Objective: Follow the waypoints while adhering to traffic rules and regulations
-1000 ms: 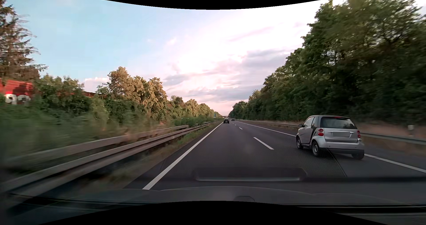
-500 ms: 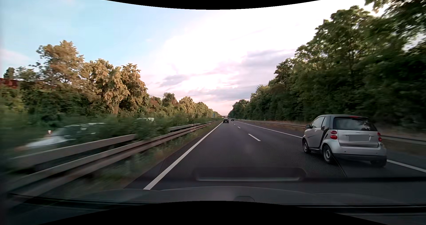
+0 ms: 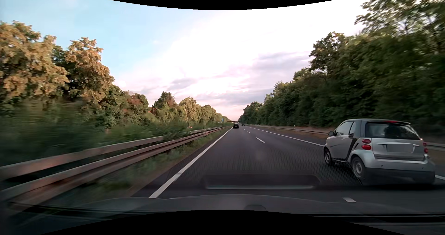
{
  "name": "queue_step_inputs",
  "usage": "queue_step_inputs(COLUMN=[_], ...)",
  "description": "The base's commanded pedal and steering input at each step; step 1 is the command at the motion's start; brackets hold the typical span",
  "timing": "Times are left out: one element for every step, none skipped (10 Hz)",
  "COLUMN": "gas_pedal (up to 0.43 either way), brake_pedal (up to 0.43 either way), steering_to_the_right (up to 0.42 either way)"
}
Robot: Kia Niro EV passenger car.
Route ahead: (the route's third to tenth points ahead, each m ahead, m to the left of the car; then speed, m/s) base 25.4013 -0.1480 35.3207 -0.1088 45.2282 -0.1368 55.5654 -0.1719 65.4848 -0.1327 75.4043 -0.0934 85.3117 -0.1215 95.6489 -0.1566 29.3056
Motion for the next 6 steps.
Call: queue_step_inputs(gas_pedal=[0.299, 0.299, 0.299, 0.299, 0.299, 0.299], brake_pedal=[0.0, 0.0, 0.0, 0.0, 0.0, 0.0], steering_to_the_right=[-0.003, -0.003, -0.003, -0.003, -0.003, -0.003])
